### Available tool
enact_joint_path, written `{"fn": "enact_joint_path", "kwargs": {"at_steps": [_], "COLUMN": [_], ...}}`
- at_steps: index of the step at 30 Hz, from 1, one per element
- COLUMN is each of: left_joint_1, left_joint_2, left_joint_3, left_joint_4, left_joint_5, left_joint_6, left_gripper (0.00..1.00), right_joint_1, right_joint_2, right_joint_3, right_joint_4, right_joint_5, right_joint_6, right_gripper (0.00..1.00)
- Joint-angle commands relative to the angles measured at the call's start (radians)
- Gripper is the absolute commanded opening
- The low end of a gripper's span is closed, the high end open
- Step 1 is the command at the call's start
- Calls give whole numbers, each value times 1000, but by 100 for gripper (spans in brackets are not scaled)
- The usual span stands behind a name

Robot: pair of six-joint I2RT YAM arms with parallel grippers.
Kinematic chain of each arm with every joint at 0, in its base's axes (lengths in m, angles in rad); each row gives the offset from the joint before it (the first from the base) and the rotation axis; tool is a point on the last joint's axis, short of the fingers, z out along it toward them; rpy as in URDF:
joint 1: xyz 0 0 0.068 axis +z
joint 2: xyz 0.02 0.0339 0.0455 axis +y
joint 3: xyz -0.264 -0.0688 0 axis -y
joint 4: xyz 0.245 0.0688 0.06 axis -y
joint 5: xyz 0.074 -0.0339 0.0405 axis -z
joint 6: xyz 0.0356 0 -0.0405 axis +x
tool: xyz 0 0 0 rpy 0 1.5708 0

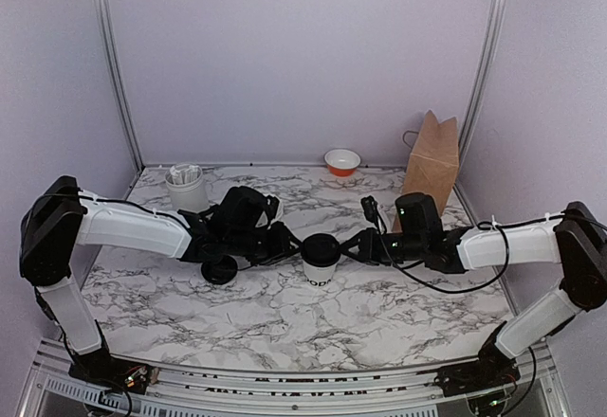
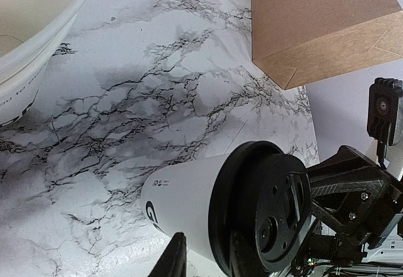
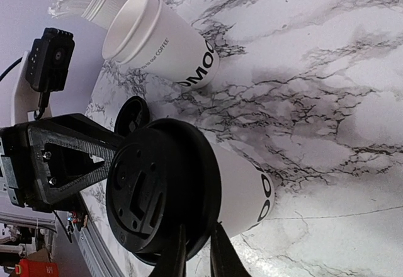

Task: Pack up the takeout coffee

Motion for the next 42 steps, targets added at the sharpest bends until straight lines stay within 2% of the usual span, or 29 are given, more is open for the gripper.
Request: {"fn": "enact_joint_path", "kwargs": {"at_steps": [1,8,23,34,42], "left_joint_1": [-14,-33,-84,-111,-114], "left_joint_2": [53,-5,-61,-74,-125], "left_joint_3": [-50,-5,20,31,28], "left_joint_4": [-97,-160,-210,-223,-260], "left_joint_5": [-14,-53,-87,-98,-146], "left_joint_6": [0,32,43,40,53], "left_gripper": [25,25,25,25,26], "right_joint_1": [-4,-4,-4,16,16], "right_joint_2": [28,-8,96,194,182], "right_joint_3": [-46,55,246,371,423], "right_joint_4": [-173,-239,-311,-365,-424], "right_joint_5": [61,95,109,97,142], "right_joint_6": [-6,-40,-127,-188,-215], "right_gripper": [12,14,18,27,36]}}
